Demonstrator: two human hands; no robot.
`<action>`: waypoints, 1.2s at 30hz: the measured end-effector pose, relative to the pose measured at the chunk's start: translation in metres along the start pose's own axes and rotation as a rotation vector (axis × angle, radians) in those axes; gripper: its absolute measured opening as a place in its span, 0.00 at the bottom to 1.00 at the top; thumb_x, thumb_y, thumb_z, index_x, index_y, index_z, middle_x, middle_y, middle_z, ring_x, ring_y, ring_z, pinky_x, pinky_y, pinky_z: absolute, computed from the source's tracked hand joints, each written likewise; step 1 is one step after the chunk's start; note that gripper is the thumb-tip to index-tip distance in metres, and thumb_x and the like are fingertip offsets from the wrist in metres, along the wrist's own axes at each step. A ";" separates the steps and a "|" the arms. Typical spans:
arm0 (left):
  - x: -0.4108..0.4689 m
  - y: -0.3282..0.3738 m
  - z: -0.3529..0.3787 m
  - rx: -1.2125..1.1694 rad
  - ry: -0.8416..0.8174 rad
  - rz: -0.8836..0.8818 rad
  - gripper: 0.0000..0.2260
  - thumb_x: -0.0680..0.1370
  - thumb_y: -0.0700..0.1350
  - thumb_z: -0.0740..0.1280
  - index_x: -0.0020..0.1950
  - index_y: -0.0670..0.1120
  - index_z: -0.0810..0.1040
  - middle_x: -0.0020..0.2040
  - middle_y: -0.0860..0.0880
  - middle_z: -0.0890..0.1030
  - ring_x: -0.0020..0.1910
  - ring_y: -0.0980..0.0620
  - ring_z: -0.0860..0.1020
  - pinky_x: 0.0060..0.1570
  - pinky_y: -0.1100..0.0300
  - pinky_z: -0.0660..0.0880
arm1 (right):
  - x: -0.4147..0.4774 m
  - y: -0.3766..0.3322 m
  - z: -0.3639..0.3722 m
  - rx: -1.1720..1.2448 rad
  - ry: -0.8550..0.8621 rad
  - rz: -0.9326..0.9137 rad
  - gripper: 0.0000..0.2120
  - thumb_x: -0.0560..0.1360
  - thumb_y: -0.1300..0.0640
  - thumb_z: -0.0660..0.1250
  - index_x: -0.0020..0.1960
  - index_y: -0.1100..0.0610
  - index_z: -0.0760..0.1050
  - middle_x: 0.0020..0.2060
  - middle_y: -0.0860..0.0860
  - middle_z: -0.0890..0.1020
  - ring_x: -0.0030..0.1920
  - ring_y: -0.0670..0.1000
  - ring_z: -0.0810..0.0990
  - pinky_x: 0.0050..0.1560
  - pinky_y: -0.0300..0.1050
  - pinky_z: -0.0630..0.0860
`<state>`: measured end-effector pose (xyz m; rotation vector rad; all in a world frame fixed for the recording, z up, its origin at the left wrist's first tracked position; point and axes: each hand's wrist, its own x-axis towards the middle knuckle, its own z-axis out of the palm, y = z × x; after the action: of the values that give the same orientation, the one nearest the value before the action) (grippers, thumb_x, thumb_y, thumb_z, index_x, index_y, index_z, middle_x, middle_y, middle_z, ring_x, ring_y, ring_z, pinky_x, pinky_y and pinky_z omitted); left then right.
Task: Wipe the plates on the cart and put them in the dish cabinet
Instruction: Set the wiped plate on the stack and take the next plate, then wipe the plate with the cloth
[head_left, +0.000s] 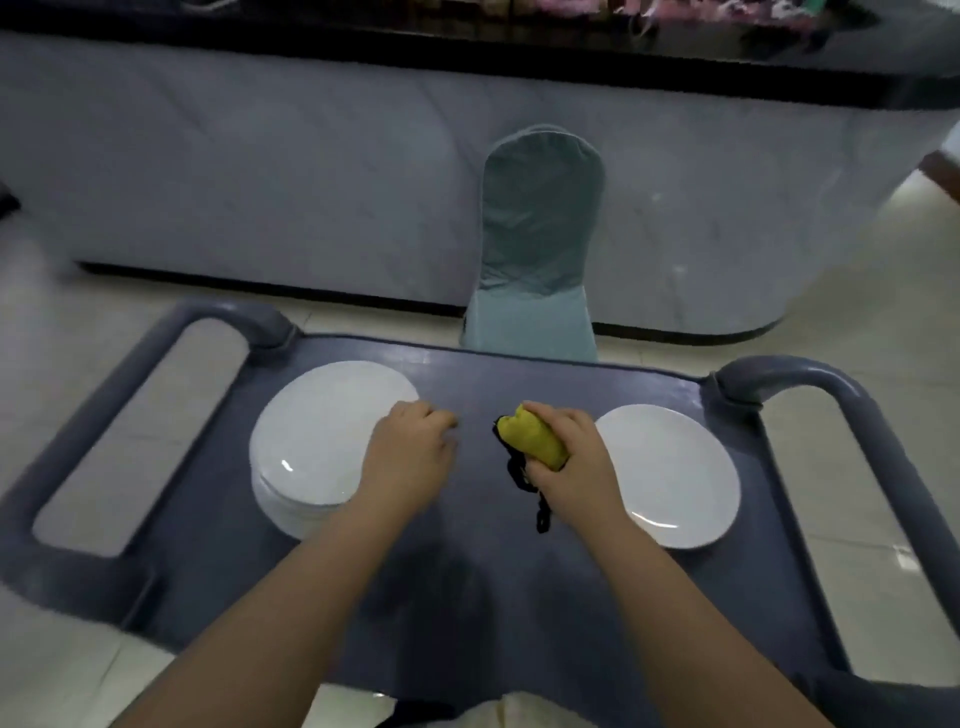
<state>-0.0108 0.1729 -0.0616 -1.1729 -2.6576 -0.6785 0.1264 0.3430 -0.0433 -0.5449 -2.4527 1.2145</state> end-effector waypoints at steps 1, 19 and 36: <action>-0.011 -0.013 -0.014 -0.011 0.020 -0.130 0.09 0.75 0.48 0.66 0.49 0.47 0.83 0.45 0.45 0.81 0.44 0.41 0.77 0.43 0.49 0.76 | 0.004 -0.007 0.012 0.020 -0.042 -0.023 0.30 0.68 0.65 0.71 0.67 0.47 0.74 0.55 0.46 0.74 0.55 0.43 0.71 0.56 0.28 0.65; -0.079 -0.072 -0.053 -0.245 -0.030 -1.272 0.27 0.68 0.66 0.71 0.50 0.43 0.77 0.44 0.48 0.80 0.44 0.46 0.79 0.37 0.57 0.71 | 0.005 -0.046 0.088 0.112 -0.308 -0.081 0.29 0.71 0.65 0.68 0.67 0.44 0.73 0.53 0.44 0.72 0.53 0.43 0.72 0.54 0.36 0.68; -0.107 -0.089 -0.066 -0.956 0.259 -1.455 0.14 0.74 0.46 0.73 0.34 0.45 0.71 0.29 0.47 0.70 0.26 0.51 0.64 0.27 0.61 0.62 | 0.003 -0.035 0.070 0.099 -0.300 -0.082 0.28 0.70 0.65 0.69 0.66 0.44 0.74 0.52 0.42 0.72 0.53 0.33 0.71 0.47 0.22 0.66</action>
<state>-0.0059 0.0193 -0.0675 1.0810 -2.4916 -2.1402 0.0849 0.2771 -0.0547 -0.2458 -2.6077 1.4660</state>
